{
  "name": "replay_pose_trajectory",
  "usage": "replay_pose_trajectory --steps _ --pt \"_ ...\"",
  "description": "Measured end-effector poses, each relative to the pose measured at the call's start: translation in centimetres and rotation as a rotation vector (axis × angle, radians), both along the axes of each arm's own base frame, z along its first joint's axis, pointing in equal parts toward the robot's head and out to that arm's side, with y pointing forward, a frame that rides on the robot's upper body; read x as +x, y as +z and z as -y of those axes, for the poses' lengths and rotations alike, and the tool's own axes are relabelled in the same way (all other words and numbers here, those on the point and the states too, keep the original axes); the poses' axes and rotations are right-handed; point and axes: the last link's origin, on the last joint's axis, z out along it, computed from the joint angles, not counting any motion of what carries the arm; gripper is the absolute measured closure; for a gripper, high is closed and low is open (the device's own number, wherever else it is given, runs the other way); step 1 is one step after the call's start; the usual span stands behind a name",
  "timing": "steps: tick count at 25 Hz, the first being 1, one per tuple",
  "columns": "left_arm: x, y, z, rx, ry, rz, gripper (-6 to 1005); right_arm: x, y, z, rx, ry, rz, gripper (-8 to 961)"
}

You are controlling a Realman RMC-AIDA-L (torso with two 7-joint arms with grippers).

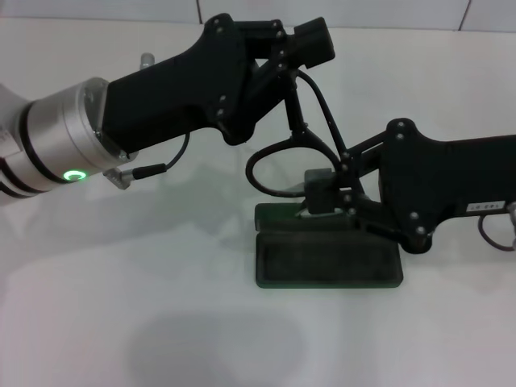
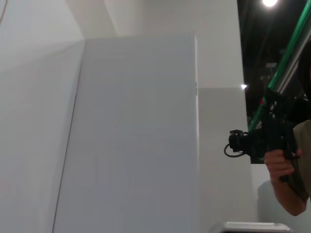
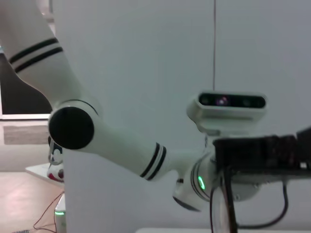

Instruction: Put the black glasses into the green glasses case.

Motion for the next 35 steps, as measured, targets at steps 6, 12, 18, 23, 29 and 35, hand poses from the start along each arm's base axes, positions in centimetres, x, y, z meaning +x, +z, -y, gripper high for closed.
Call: replay_pose_trajectory --steps 6,12,18,23,29,35 --pt "-0.2 -0.5 -0.2 -0.024 0.012 -0.010 975 0.0 0.5 0.1 0.001 0.004 -0.019 849" --pt "-0.2 -0.7 -0.2 -0.039 -0.003 -0.039 974 0.0 1.1 -0.1 0.018 0.002 -0.044 851" --pt "0.0 -1.0 -0.1 -0.055 -0.027 -0.063 974 0.1 1.2 -0.2 0.021 -0.001 -0.049 852" --pt "0.2 -1.2 0.0 -0.066 -0.042 -0.079 974 0.1 1.2 -0.4 0.020 -0.005 -0.049 853" --pt "0.3 -1.2 -0.1 -0.069 -0.046 -0.083 974 0.1 1.3 -0.5 0.026 -0.007 -0.051 854" --pt "0.0 -1.0 -0.3 -0.056 -0.036 -0.091 974 0.2 1.5 -0.5 0.033 -0.010 -0.056 855"
